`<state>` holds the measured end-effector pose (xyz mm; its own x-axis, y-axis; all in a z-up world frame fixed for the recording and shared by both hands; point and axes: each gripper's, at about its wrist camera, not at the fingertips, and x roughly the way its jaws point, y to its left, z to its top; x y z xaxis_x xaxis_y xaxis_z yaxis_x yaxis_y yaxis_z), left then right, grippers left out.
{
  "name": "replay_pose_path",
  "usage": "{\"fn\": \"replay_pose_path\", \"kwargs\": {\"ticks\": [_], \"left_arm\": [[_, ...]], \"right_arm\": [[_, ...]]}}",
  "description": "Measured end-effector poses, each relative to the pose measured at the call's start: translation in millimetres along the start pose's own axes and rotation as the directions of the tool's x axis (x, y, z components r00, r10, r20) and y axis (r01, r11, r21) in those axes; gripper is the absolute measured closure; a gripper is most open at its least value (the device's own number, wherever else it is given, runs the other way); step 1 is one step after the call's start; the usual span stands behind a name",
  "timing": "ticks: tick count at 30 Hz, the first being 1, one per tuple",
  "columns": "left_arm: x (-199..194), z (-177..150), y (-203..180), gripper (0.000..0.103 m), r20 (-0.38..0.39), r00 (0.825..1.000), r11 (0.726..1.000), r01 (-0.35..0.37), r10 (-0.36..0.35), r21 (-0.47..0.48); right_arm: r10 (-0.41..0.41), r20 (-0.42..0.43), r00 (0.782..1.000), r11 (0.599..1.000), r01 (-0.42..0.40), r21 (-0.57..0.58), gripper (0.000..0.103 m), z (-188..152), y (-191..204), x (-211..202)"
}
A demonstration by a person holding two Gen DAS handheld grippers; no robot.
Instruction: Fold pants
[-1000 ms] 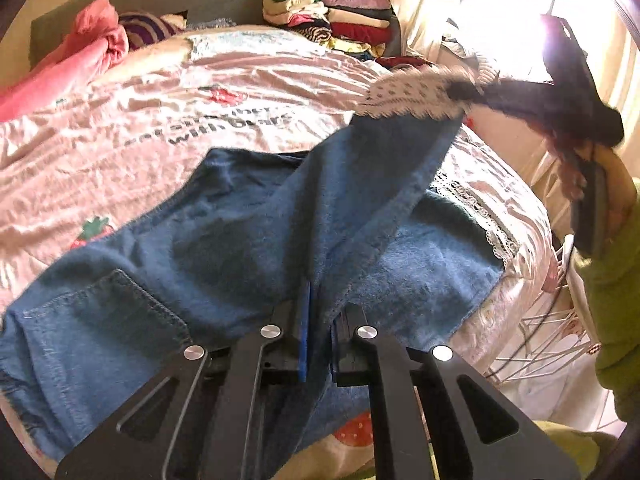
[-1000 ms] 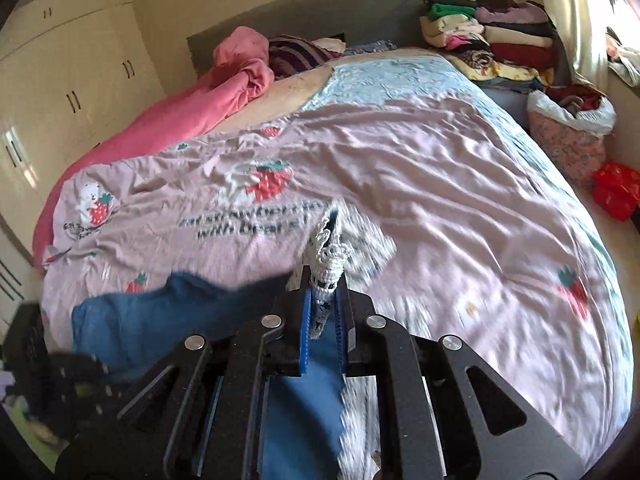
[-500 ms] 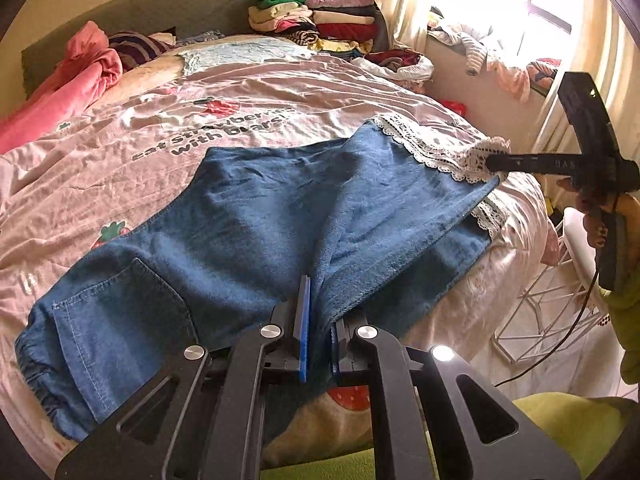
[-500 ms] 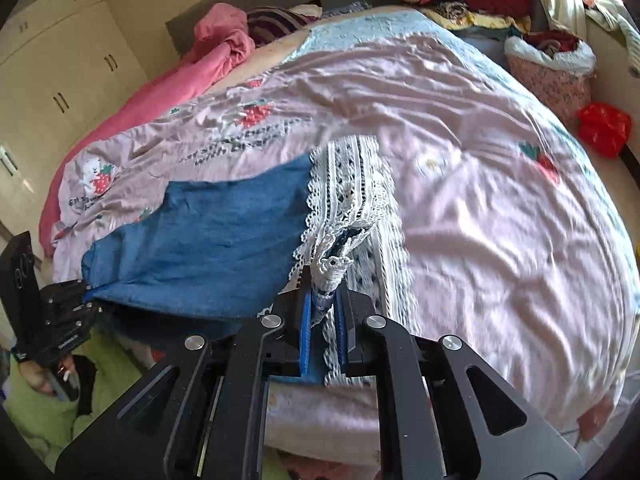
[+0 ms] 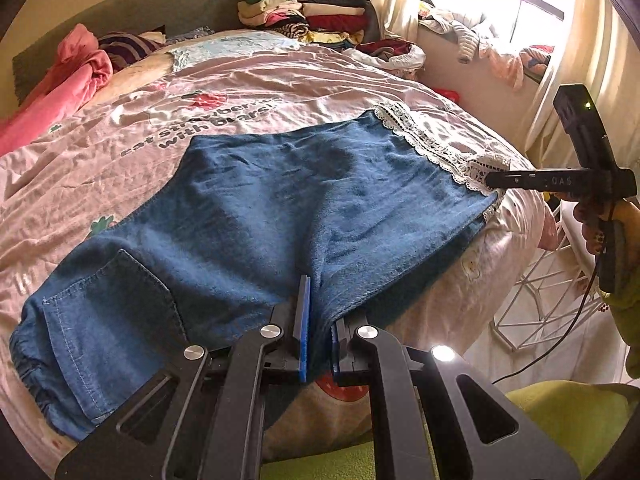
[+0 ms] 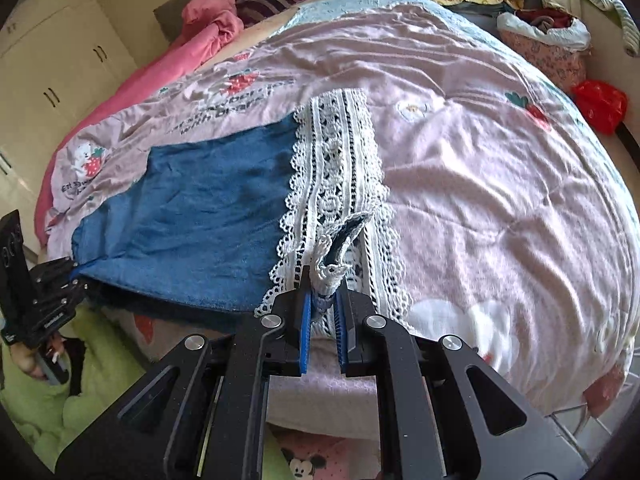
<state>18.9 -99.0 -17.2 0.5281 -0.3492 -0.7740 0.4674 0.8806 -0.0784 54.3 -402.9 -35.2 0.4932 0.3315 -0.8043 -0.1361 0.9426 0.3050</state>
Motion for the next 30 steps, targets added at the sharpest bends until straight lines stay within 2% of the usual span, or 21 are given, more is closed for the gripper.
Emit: {"fn": "replay_pose_path", "kwargs": {"ticks": [16,18,20,22,25,26,28,30], "left_arm": [[24,-11,-4,0.09,-0.077,0.997,1.0,0.029,-0.029,0.001],[25,-12,-3,0.087,-0.081,0.996,0.999,0.033,-0.034,-0.004],[24,-14,-3,0.073,-0.083,0.996,0.999,0.034,-0.035,-0.007],[19,-16,-3,0.061,-0.08,0.996,0.999,0.037,-0.038,-0.009],[1,-20,2,0.052,-0.037,0.998,0.999,0.042,-0.043,-0.027],[-7,-21,7,0.041,-0.023,0.999,0.998,0.034,-0.035,-0.048],[-27,-24,21,0.033,0.029,0.999,0.996,0.022,-0.019,-0.092],[-48,-29,43,0.033,0.083,0.996,0.987,0.0,0.014,-0.161]], "right_arm": [[-0.024,-0.064,0.998,1.0,0.025,0.012,0.098,-13,-13,15],[-0.03,-0.071,0.997,1.0,0.031,0.005,0.097,-13,-12,14],[-0.029,-0.075,0.997,1.0,0.029,0.004,0.095,-11,-12,10],[-0.044,-0.057,0.997,0.999,0.044,-0.001,0.087,-8,-12,2],[-0.08,0.0,0.997,0.997,0.08,-0.018,0.084,-2,-11,-14],[-0.084,0.017,0.996,0.996,0.084,-0.023,0.083,1,-10,-18],[-0.076,0.06,0.995,0.996,0.078,-0.037,0.08,7,-7,-26],[-0.061,0.085,0.995,0.996,0.067,-0.064,0.08,11,0,-27]]}}
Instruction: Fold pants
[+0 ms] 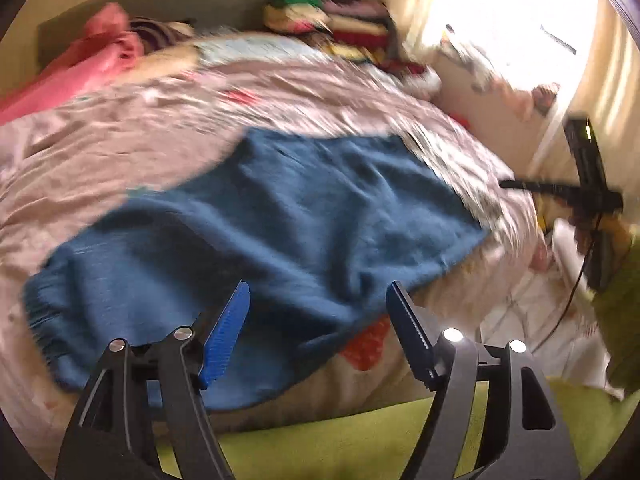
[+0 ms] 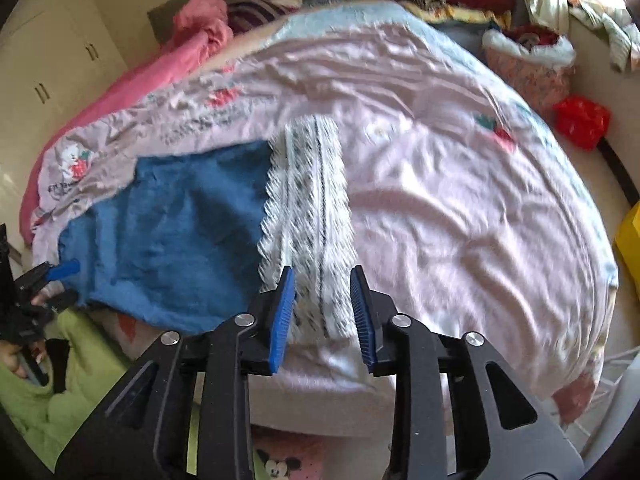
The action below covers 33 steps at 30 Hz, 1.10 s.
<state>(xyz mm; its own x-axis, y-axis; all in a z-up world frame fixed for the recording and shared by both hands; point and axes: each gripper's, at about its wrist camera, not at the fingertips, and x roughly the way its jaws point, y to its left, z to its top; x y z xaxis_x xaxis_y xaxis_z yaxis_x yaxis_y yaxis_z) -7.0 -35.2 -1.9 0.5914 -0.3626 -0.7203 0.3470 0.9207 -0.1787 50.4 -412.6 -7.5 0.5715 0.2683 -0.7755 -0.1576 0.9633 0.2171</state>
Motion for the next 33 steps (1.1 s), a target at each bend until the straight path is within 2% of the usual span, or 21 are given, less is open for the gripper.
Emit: {"fn": "replay_pose_path", "kwargs": {"ticks": [1,3,4,7,8,9,12,13,14,15,16,17,19,21,24,27,30,31,33], "left_arm": [[-7,0,11,0.032,0.016,1.0,0.999,-0.018,0.018,-0.037],[-19,-3,37,0.017,0.039,0.996,0.989,-0.08,0.085,-0.127],[-25,-6,53,0.011,0.041,0.989,0.975,-0.129,0.139,-0.18],[-31,-18,89,0.01,0.014,0.974,0.933,-0.211,0.225,-0.291],[-31,-21,97,0.005,-0.004,0.968,0.917,-0.24,0.252,-0.32],[-25,-25,107,0.005,-0.039,0.958,0.897,-0.279,0.283,-0.343],[-5,-28,123,0.006,-0.103,0.95,0.879,-0.311,0.294,-0.36],[2,-28,123,0.021,-0.082,0.96,0.889,-0.28,0.268,-0.364],[7,-28,124,0.047,-0.077,0.96,0.888,-0.278,0.269,-0.365],[8,-28,125,0.049,-0.078,0.954,0.884,-0.297,0.289,-0.361],[4,-24,125,0.061,-0.05,0.955,0.887,-0.289,0.291,-0.359],[0,-22,126,0.063,-0.028,0.958,0.89,-0.274,0.284,-0.365],[-12,-16,129,0.063,0.0,0.95,0.888,-0.291,0.311,-0.357],[-12,-16,136,0.062,0.0,0.95,0.888,-0.291,0.311,-0.357],[5,-29,145,0.049,-0.048,0.951,0.877,-0.301,0.306,-0.374],[-4,-32,155,0.04,-0.035,0.955,0.863,-0.282,0.296,-0.419],[-34,-20,144,0.039,0.019,0.922,0.858,-0.353,0.388,-0.374],[-46,-12,138,0.035,0.05,0.911,0.857,-0.364,0.408,-0.364],[-62,5,128,0.028,0.117,0.915,0.882,-0.33,0.387,-0.336]], "right_arm": [[0.011,0.005,1.0,1.0,-0.011,-0.012,0.079,2,3,2],[0.03,0.0,1.0,0.999,-0.03,-0.032,0.078,4,10,10],[0.043,-0.011,0.999,0.998,-0.043,-0.04,0.078,4,14,16],[0.062,-0.045,0.997,0.996,-0.064,-0.064,0.078,-2,26,34],[0.061,-0.052,0.997,0.996,-0.064,-0.069,0.077,-4,28,37],[0.058,-0.062,0.996,0.995,-0.063,-0.072,0.077,-6,29,43],[0.055,-0.07,0.996,0.995,-0.06,-0.076,0.073,-9,30,53],[0.053,-0.07,0.996,0.995,-0.058,-0.077,0.073,-9,29,55],[0.051,-0.07,0.996,0.995,-0.057,-0.077,0.073,-9,30,56],[0.053,-0.066,0.996,0.995,-0.058,-0.077,0.073,-9,30,57],[0.054,-0.063,0.997,0.995,-0.059,-0.075,0.073,-8,30,57],[0.056,-0.061,0.997,0.995,-0.061,-0.075,0.073,-8,30,57],[0.065,-0.06,0.996,0.994,-0.07,-0.079,0.072,-8,29,57],[0.073,-0.062,0.995,0.994,-0.078,-0.076,0.071,-11,30,61],[0.072,-0.063,0.995,0.993,-0.077,-0.088,0.066,-14,33,65],[0.099,-0.046,0.994,0.991,-0.103,-0.09,0.065,-7,31,56],[0.098,0.03,0.995,0.992,-0.096,-0.082,0.062,10,21,42],[0.095,0.044,0.995,0.993,-0.091,-0.078,0.062,16,17,42],[0.087,0.064,0.994,0.994,-0.083,-0.065,0.061,34,8,45]]}}
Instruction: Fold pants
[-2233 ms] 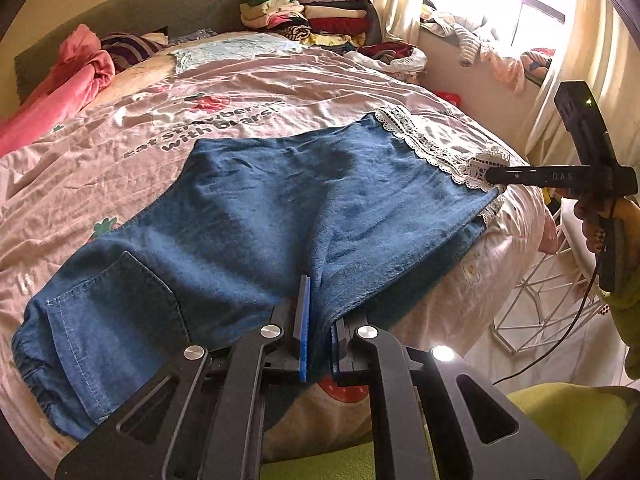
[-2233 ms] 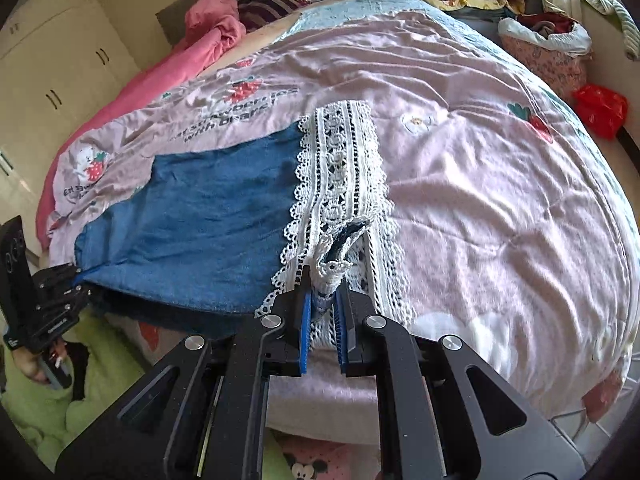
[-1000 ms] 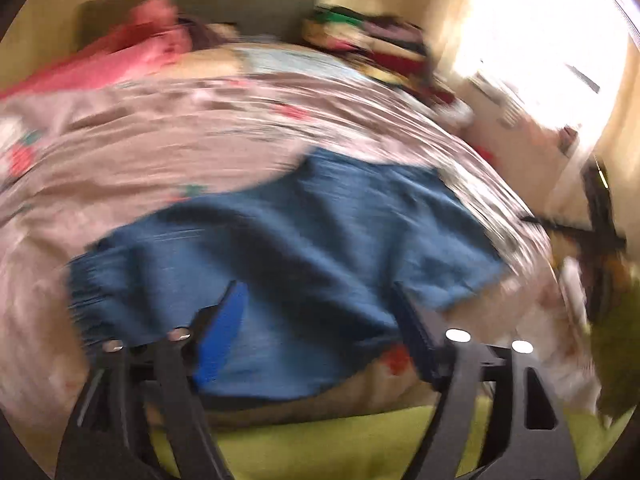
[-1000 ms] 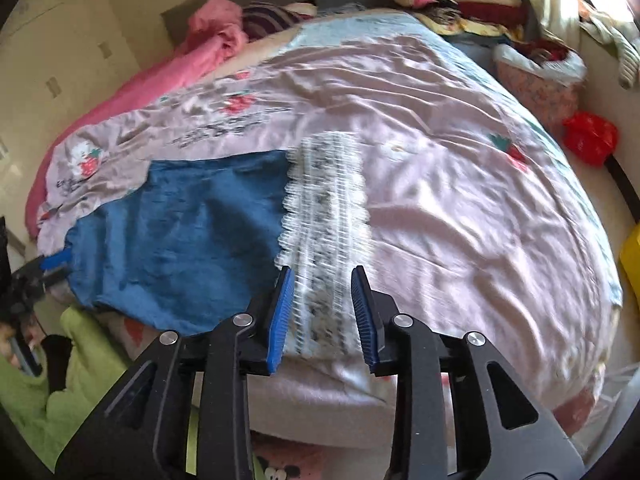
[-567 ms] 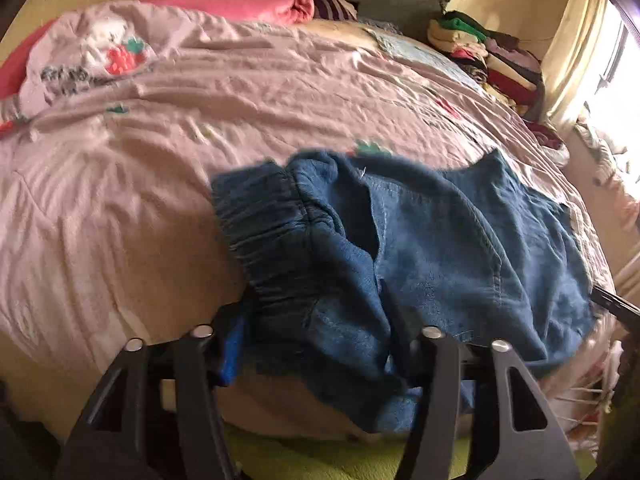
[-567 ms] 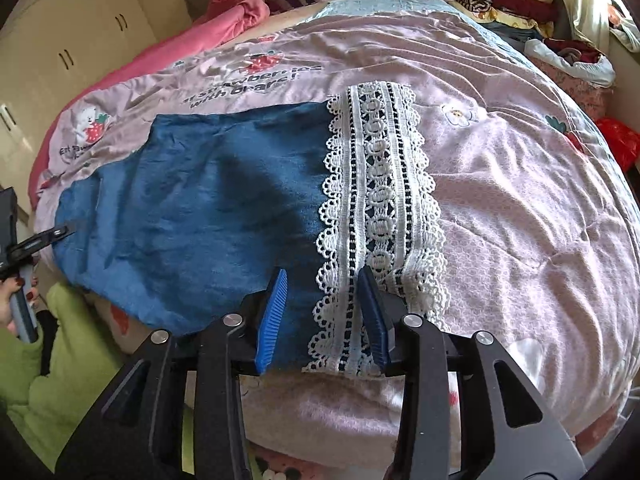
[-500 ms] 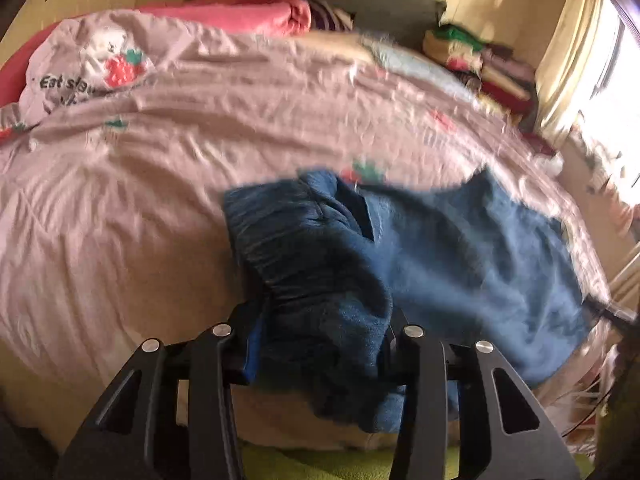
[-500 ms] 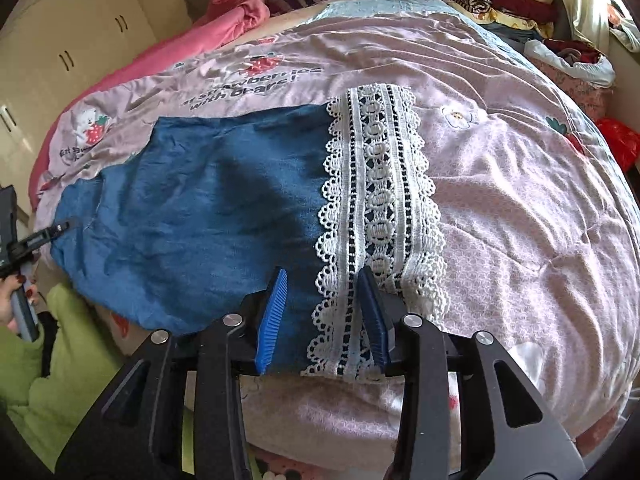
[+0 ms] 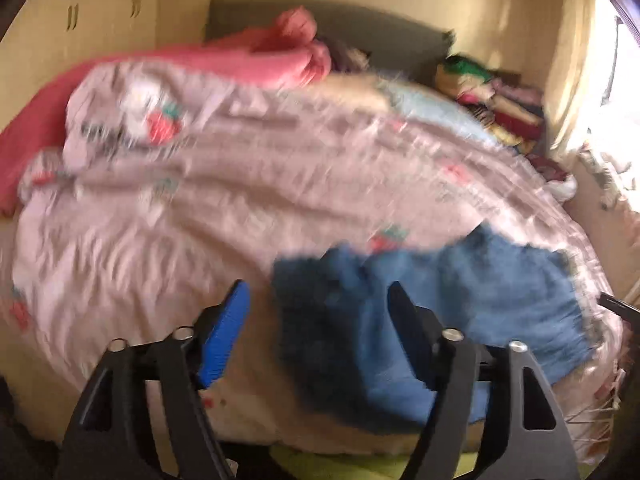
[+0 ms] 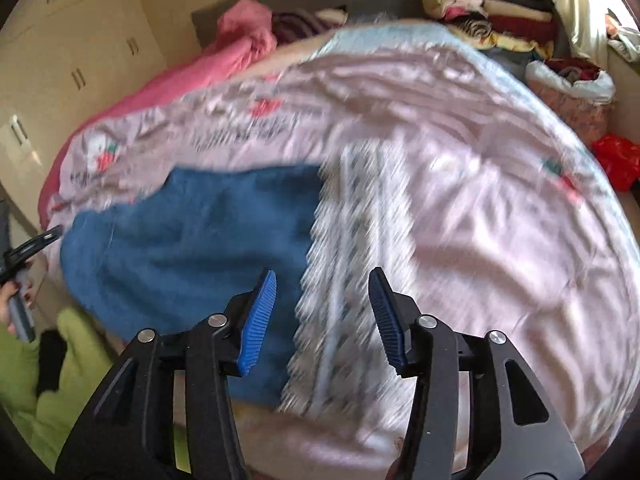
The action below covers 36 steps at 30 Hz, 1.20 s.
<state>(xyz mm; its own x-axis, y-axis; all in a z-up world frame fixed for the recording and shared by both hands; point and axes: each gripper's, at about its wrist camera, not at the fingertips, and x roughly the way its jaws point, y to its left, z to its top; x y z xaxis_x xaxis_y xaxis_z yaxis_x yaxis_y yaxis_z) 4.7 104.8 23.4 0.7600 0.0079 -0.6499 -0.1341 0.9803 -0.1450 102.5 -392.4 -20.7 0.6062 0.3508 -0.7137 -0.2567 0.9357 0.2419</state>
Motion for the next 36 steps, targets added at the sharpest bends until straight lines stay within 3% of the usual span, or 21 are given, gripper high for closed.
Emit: {"fn": "replay_pose_path", "kwargs": {"ticks": [4,8,13,16,18,21,22,24,25,26,30,32,36], "left_arm": [[5,29,-34,0.023,0.005,0.997,0.994,0.08,-0.08,0.073],[42,49,-79,0.023,-0.087,0.971,0.966,0.231,-0.221,0.117],[98,55,-131,0.022,-0.196,0.941,0.933,0.312,-0.277,0.178],[134,51,-152,0.02,-0.248,0.928,0.926,0.327,-0.278,0.186],[155,46,-167,0.018,-0.271,0.93,0.925,0.31,-0.247,0.221],[182,36,-179,0.018,-0.336,0.914,0.92,0.315,-0.228,0.232],[193,31,-181,0.02,-0.377,0.898,0.924,0.319,-0.224,0.211],[200,28,-184,0.037,-0.386,0.894,0.926,0.32,-0.225,0.201],[198,29,-187,0.068,-0.378,0.898,0.921,0.323,-0.227,0.215],[197,32,-189,0.092,-0.372,0.899,0.917,0.329,-0.231,0.225],[187,46,-194,0.093,-0.298,0.932,0.917,0.29,-0.206,0.275],[195,44,-195,0.093,-0.296,0.938,0.921,0.266,-0.179,0.285],[206,33,-194,0.088,-0.293,0.945,0.923,0.238,-0.147,0.303]], "right_arm": [[0.011,-0.016,1.0,1.0,-0.011,-0.005,0.061,27,-12,24],[0.04,-0.047,0.998,0.999,-0.039,0.009,0.061,48,-25,53],[0.056,-0.074,0.996,0.998,-0.054,0.035,0.057,61,-40,81],[0.087,-0.085,0.993,0.996,-0.085,0.028,0.057,62,-42,91],[0.111,-0.091,0.99,0.994,-0.109,0.024,0.057,61,-41,95],[0.146,-0.101,0.984,0.989,-0.147,-0.002,0.066,60,-37,97],[0.15,-0.098,0.984,0.988,-0.152,-0.012,0.069,60,-36,96],[0.168,-0.087,0.982,0.985,-0.17,-0.019,0.084,59,-35,92],[0.173,-0.077,0.982,0.984,-0.176,-0.027,0.085,60,-33,88],[0.162,-0.066,0.985,0.986,-0.165,-0.038,0.086,63,-31,83],[0.119,-0.015,0.993,0.99,-0.12,-0.07,0.087,77,-24,70],[0.093,-0.014,0.996,0.992,-0.093,-0.089,0.087,83,-23,75],[0.016,-0.106,0.994,0.997,-0.024,-0.071,0.084,75,-29,111]]}}
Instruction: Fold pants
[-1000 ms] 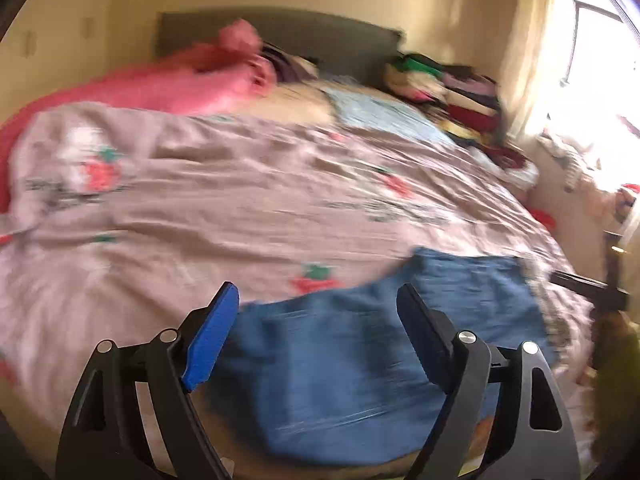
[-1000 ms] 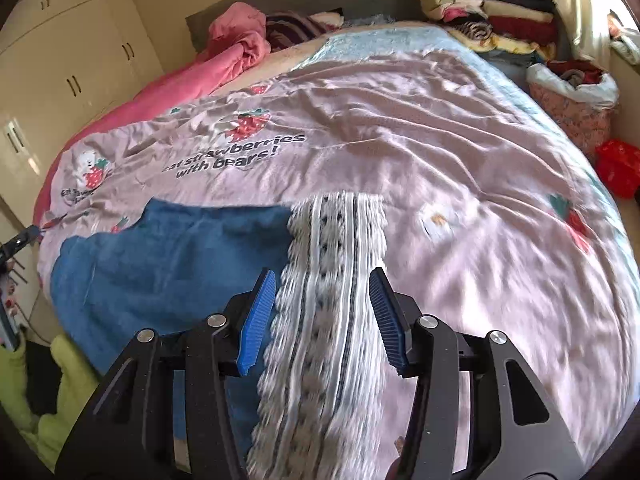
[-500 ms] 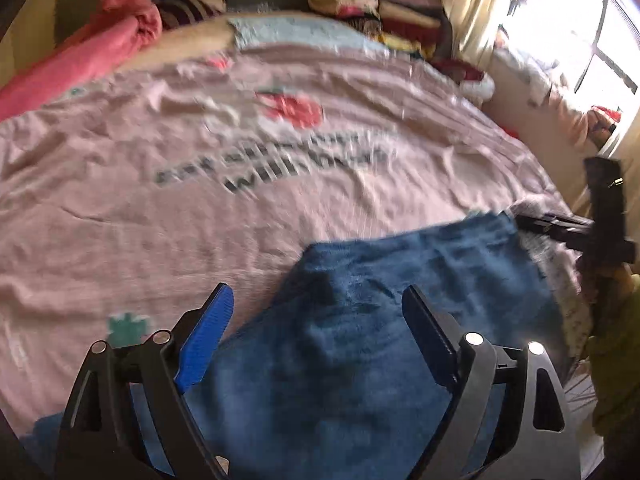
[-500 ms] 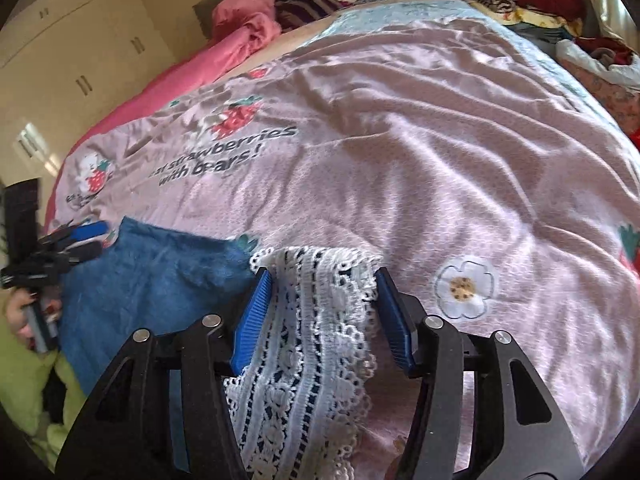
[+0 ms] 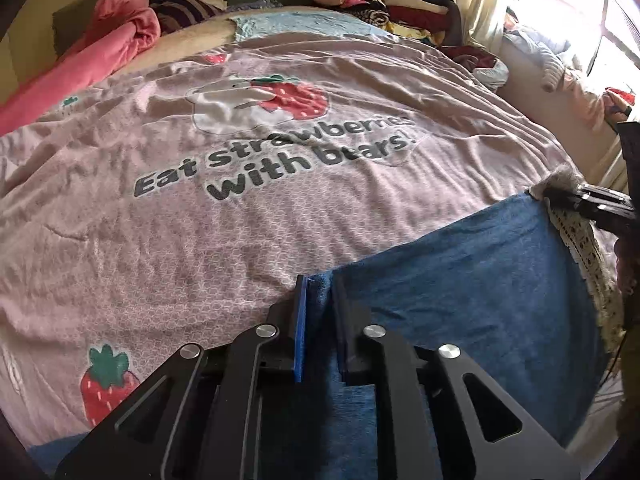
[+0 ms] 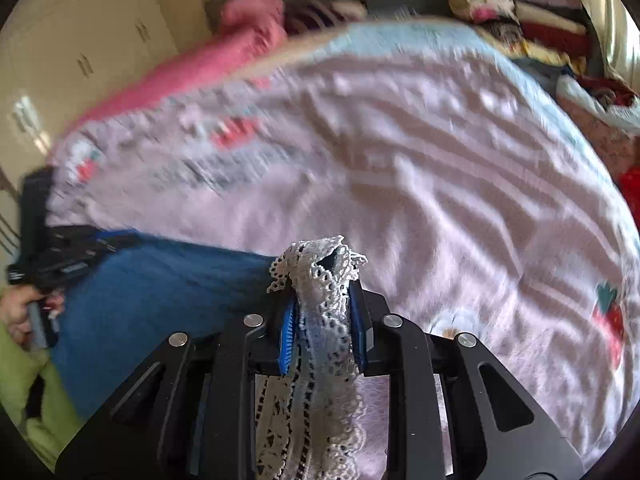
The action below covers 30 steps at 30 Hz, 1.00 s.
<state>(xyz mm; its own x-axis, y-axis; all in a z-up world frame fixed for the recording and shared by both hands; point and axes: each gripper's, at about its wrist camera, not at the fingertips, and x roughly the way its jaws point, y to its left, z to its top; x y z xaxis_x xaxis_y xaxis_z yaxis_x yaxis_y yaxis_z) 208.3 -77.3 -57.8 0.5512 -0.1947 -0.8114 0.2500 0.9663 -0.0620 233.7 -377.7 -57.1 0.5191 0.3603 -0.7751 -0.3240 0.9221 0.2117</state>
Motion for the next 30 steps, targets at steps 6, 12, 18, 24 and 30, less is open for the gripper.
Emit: {"fn": "replay_pose_path", "kwargs": {"ticks": [6,12,18,24,30], "left_arm": [[-15,-4,6,0.067,0.037,0.999,0.999,-0.031,0.031,-0.018],[-53,-21,0,0.036,0.08,0.996,0.999,-0.034,0.034,-0.005],[-84,-49,-21,0.032,0.089,0.996,0.999,-0.005,0.002,0.037],[-99,-79,-33,0.032,0.069,0.997,0.998,0.027,-0.031,0.049],[-101,-105,-32,0.032,0.028,1.0,0.999,0.004,-0.005,0.036]], "right_arm": [[-0.061,0.051,0.997,0.998,0.06,0.022,0.066,-4,-4,-16],[-0.169,0.143,0.975,0.982,0.18,-0.062,0.041,-19,20,-70],[-0.19,0.153,0.97,0.967,0.212,-0.141,0.035,-50,58,-99],[-0.209,0.121,0.97,0.952,0.231,-0.201,0.033,-75,92,-106],[-0.19,0.081,0.978,0.947,0.205,-0.248,0.033,-93,115,-103]]}}
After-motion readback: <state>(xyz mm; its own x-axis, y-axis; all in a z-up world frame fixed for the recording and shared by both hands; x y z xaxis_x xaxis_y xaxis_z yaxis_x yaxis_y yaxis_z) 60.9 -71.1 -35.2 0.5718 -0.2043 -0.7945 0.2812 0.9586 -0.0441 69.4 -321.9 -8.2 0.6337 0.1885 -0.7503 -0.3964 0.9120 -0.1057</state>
